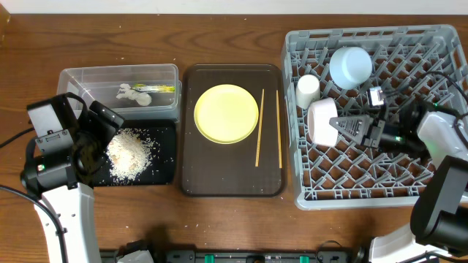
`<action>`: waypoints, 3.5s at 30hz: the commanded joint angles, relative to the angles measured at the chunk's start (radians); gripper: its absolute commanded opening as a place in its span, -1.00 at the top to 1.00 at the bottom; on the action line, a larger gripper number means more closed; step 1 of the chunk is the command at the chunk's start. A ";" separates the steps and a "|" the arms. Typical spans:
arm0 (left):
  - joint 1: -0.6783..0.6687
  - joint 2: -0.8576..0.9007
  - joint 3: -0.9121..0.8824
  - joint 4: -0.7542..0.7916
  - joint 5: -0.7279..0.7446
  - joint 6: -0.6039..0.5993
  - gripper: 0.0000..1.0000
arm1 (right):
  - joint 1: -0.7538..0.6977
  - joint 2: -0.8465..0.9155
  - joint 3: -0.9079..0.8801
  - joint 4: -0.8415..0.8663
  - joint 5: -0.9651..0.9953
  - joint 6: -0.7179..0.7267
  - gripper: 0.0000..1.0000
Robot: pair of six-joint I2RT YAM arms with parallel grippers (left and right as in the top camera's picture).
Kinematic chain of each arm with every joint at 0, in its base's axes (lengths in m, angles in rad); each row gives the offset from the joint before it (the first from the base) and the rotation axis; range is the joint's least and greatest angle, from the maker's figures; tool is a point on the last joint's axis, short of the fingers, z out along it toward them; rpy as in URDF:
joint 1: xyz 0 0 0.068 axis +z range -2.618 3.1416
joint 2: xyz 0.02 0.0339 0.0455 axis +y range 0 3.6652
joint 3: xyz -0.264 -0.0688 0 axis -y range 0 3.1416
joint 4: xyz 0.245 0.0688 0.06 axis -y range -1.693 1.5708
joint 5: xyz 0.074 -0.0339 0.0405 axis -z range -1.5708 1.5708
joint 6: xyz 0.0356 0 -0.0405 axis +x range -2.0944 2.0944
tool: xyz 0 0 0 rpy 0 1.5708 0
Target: Sort waste into correct bins and load items into the dishwasher rack
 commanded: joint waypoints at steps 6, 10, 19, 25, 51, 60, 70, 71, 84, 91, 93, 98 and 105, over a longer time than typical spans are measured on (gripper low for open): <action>0.005 0.002 0.015 0.000 -0.005 -0.001 -0.89 | -0.054 0.000 -0.028 0.008 -0.042 0.079 0.97; 0.005 0.002 0.015 0.000 -0.005 -0.001 -0.88 | -0.062 0.000 -0.026 0.008 -0.042 0.115 0.97; 0.005 0.002 0.015 0.000 -0.005 -0.001 -0.88 | -0.039 -0.001 -0.012 0.003 -0.043 0.154 0.97; 0.005 0.002 0.015 0.000 -0.005 -0.001 -0.88 | -0.029 -0.001 0.033 -0.001 -0.043 0.188 0.97; 0.005 0.002 0.015 0.000 -0.005 -0.001 -0.88 | 0.138 -0.001 0.056 0.002 -0.040 0.121 0.98; 0.005 0.002 0.015 0.000 -0.005 -0.001 -0.88 | 0.097 -0.001 -0.007 0.048 -0.020 0.122 0.98; 0.005 0.002 0.015 0.000 -0.005 -0.001 -0.88 | -0.002 -0.001 -0.018 0.056 0.136 0.138 0.91; 0.005 0.002 0.015 0.000 -0.005 -0.001 -0.88 | -0.011 -0.001 -0.018 0.058 0.159 0.145 0.84; 0.005 0.002 0.015 0.000 -0.005 -0.001 -0.88 | -0.151 -0.001 -0.013 0.365 0.163 0.592 -0.05; 0.005 0.002 0.015 0.000 -0.005 -0.001 -0.88 | -0.137 -0.017 0.080 0.418 0.277 0.742 0.24; 0.005 0.002 0.015 0.000 -0.005 -0.001 -0.88 | -0.120 -0.042 0.131 0.404 0.328 0.769 0.49; 0.005 0.002 0.015 0.000 -0.005 -0.001 -0.88 | -0.037 -0.153 0.255 0.354 0.517 0.792 0.93; 0.005 0.002 0.015 0.000 -0.005 -0.001 -0.89 | 0.193 -0.351 0.292 0.322 0.812 0.808 0.97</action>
